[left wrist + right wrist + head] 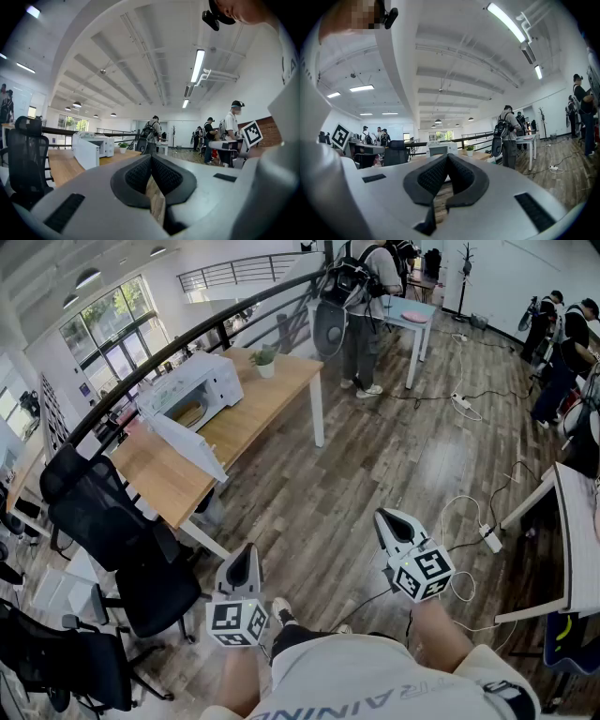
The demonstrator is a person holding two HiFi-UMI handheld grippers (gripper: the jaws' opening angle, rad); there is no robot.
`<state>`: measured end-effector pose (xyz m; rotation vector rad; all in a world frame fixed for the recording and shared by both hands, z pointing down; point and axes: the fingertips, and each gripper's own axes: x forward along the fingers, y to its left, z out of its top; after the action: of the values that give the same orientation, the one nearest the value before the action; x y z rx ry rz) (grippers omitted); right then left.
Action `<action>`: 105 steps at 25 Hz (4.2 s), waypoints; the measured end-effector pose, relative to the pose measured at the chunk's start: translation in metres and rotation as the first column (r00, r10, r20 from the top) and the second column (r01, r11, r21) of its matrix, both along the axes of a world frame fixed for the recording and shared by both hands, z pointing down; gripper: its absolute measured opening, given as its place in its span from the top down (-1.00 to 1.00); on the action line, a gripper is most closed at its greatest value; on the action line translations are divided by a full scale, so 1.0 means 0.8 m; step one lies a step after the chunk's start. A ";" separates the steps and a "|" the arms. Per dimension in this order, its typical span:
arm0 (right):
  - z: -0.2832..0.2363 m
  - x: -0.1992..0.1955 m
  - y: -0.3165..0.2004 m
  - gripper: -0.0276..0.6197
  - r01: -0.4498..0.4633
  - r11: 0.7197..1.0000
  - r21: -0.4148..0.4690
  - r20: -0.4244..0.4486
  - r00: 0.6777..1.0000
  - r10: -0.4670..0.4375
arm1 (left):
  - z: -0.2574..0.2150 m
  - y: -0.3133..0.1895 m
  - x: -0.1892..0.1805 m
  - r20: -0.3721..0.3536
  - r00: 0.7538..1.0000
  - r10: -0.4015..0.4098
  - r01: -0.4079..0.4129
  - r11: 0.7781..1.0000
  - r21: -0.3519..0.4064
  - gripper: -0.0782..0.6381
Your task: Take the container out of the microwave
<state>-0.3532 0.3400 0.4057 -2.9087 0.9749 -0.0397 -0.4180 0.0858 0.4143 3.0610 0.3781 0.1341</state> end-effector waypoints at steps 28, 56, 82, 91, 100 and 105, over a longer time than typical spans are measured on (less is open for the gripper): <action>0.021 0.071 0.026 0.85 -0.020 1.000 0.017 0.029 0.999 0.020 | 0.014 0.027 0.094 0.037 0.998 0.059 -0.059 0.998 -0.014 0.70; 0.040 0.504 -0.191 0.85 0.241 0.970 -0.025 0.097 0.967 -0.237 | 0.038 -0.138 0.464 0.063 0.984 -0.165 0.165 0.986 -0.003 0.70; 0.045 0.851 -0.349 0.85 0.734 0.679 0.006 0.122 0.674 -0.729 | 0.017 -0.191 0.679 0.084 0.729 -0.679 0.680 0.733 0.025 0.70; 0.049 0.862 -0.425 0.85 0.844 0.536 0.017 0.131 0.529 -0.838 | 0.027 -0.211 0.675 0.114 0.600 -0.792 0.796 0.605 0.016 0.69; 0.034 0.842 -0.507 0.85 0.896 0.441 -0.052 0.118 0.444 -0.888 | 0.027 -0.266 0.670 0.089 0.561 -0.823 0.827 0.561 -0.021 0.70; 0.026 0.820 -0.551 0.85 0.909 0.411 -0.070 0.103 0.416 -0.903 | 0.028 -0.288 0.667 0.084 0.562 -0.823 0.827 0.560 -0.046 0.70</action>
<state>0.3031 -0.1008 0.4262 -1.9952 2.4749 -0.2299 0.1160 -0.1442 0.4369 2.7699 -1.0545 0.1389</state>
